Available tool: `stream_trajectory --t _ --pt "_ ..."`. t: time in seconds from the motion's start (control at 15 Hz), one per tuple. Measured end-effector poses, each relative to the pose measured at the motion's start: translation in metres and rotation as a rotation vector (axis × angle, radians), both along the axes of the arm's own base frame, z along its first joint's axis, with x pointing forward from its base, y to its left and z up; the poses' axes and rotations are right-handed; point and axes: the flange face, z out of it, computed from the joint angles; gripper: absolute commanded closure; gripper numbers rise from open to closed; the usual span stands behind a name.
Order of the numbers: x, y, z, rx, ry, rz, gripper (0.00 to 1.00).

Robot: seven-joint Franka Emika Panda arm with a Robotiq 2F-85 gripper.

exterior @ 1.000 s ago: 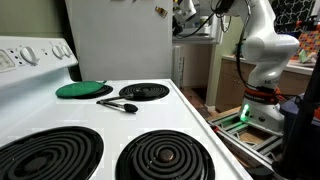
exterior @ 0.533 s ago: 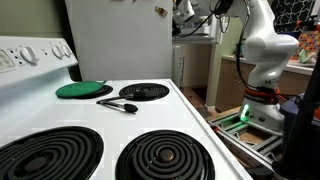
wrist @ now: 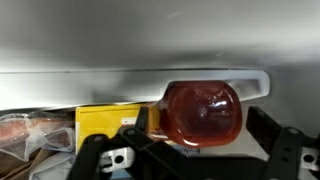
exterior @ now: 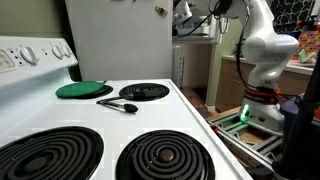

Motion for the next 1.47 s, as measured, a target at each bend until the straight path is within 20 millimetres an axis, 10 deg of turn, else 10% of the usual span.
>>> stream_trajectory --t 0.4,0.67,1.47 --pt "0.003 0.007 -0.001 0.010 -0.016 0.015 0.00" --pt "0.004 0.011 -0.005 0.015 -0.012 0.021 0.37" --pt "0.004 0.005 0.001 0.015 -0.024 0.014 0.41"
